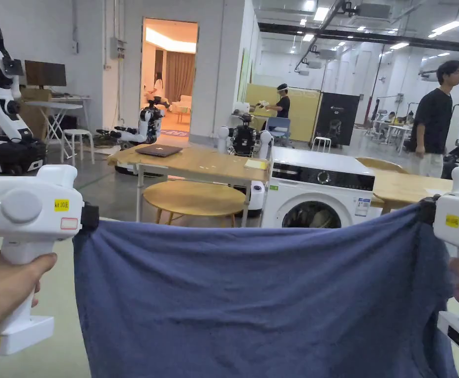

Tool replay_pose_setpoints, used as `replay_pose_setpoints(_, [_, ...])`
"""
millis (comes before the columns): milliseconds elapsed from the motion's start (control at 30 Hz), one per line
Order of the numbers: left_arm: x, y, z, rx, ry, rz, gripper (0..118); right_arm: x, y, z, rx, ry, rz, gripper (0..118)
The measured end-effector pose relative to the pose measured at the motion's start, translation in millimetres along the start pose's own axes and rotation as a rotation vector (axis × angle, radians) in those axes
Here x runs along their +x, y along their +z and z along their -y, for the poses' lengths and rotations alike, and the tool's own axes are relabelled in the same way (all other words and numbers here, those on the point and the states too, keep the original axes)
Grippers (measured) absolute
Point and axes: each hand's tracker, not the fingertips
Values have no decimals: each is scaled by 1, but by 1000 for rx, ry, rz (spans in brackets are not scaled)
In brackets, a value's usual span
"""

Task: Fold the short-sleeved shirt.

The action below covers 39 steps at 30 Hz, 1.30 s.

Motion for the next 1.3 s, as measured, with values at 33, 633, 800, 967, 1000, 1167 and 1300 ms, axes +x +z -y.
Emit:
replay_pose_setpoints(33, [5,0,-15,18,-10,-2,0,3,2,-10,15,12,25,0])
replay_pose_setpoints(633, [32,-58,-202,196,-112,-77,0,22,-53,-142,159,7,154,0])
replay_pose_setpoints(800, [31,-66,-212,232,-118,-109,0,10,-71,-146,181,18,151,0])
replay_pose_setpoints(967, [25,-78,-185,225,-125,-118,0,8,-80,-114,164,13,141,0])
replay_pose_setpoints(1000, [22,-80,-175,210,-137,-113,0,7,-80,-104,152,20,147,0])
replay_pose_setpoints(1167, [14,-83,-111,160,-137,-88,0,6,-67,-44,83,46,130,0])
replay_pose_setpoints(1300, [5,-70,-57,124,-110,-66,0,6,-36,5,45,67,120,0])
